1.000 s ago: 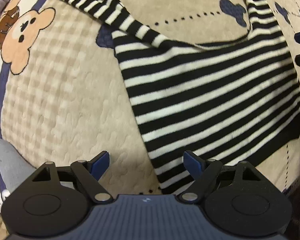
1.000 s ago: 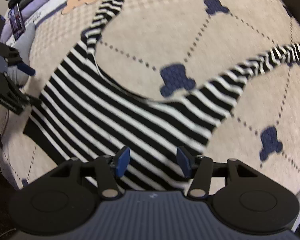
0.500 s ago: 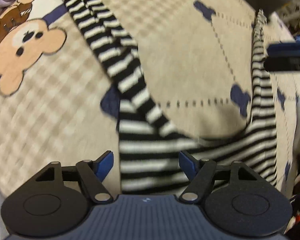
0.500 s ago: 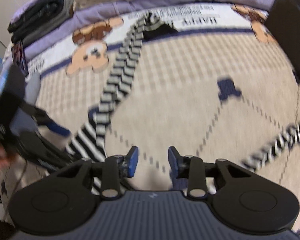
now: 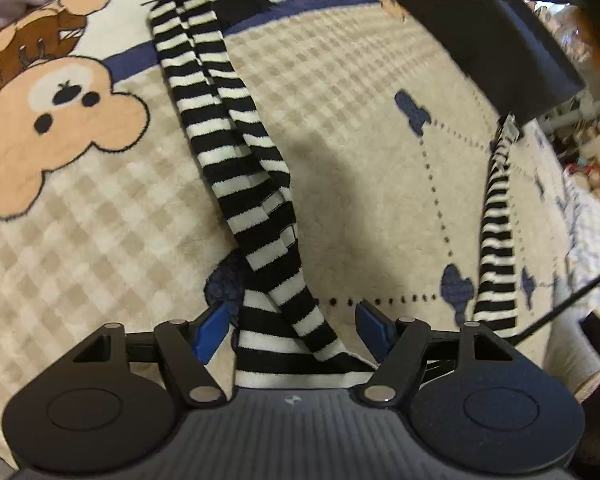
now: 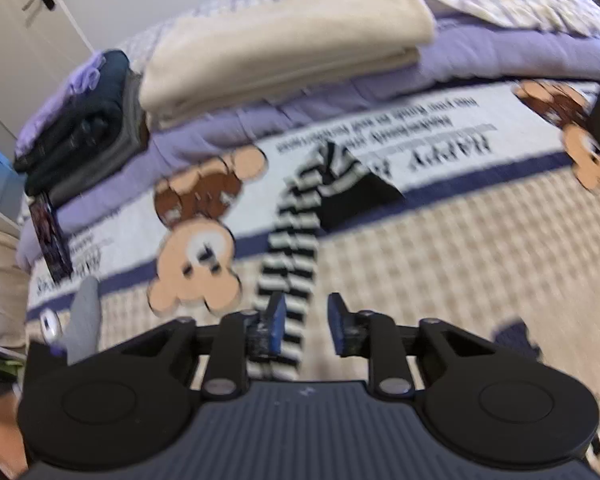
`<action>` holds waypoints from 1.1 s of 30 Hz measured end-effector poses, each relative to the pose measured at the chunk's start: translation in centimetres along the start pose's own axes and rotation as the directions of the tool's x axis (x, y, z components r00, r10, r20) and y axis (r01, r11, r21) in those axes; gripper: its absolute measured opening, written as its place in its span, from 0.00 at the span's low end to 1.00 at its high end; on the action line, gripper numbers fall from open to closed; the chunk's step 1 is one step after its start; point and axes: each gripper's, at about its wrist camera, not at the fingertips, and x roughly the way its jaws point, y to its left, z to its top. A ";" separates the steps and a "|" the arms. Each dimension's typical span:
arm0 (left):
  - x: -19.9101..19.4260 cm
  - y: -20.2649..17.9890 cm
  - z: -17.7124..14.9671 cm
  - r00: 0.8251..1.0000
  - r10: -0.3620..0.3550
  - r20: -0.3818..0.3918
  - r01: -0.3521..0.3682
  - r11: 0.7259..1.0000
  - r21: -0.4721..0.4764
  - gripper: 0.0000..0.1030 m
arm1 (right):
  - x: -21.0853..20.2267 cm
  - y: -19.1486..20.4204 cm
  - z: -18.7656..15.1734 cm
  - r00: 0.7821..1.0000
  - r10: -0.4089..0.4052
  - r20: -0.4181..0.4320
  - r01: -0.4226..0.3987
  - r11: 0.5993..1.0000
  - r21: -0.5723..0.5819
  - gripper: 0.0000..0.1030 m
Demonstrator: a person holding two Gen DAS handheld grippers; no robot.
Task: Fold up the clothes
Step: 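Grasp a striped sleeve cuff with the right gripper and lift it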
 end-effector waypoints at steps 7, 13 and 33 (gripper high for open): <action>-1.9 2.0 0.0 0.996 0.048 0.075 -0.042 0.996 -0.077 0.67 | 5.2 2.4 3.4 0.999 0.001 0.038 0.001 0.998 -0.058 0.18; -2.8 4.4 0.5 0.992 0.081 0.098 -0.063 0.983 -0.174 0.67 | 11.0 4.9 4.1 0.998 -0.064 0.023 0.066 0.994 -0.084 0.19; -2.0 3.7 0.1 0.997 0.068 0.048 -0.060 0.988 -0.141 0.67 | 10.6 4.2 1.2 0.970 -0.212 0.119 0.233 0.949 -0.210 0.01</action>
